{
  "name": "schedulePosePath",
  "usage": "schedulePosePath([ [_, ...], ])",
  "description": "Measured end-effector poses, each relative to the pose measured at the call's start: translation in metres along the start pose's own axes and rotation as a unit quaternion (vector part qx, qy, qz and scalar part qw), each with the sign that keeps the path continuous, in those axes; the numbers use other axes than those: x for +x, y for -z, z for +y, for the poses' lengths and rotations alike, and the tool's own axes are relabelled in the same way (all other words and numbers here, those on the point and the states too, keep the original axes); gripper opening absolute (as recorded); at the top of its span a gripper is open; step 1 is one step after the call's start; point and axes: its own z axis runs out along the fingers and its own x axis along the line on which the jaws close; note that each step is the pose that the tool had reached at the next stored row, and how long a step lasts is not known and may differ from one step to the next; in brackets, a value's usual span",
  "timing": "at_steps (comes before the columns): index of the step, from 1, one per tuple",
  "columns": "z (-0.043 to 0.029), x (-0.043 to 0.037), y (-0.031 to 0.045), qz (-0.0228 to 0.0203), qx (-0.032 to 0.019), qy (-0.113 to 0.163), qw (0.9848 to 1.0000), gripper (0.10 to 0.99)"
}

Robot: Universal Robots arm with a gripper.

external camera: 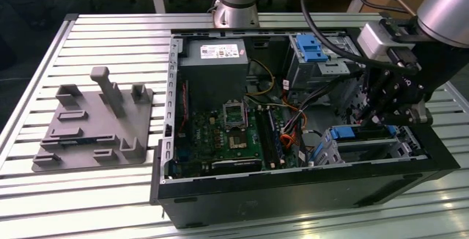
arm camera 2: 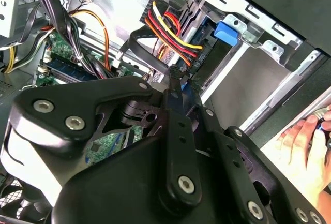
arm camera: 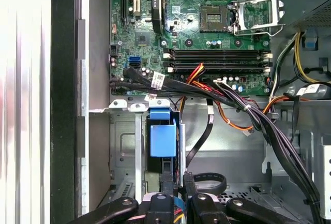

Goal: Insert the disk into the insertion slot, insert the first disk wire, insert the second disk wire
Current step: 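Insert the second disk wire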

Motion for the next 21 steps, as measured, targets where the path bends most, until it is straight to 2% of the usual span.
schedulePosePath([
  [21,-0.0005,0.0004,-0.0056,0.0001,0.0,0.0,1.0,0.196],
])
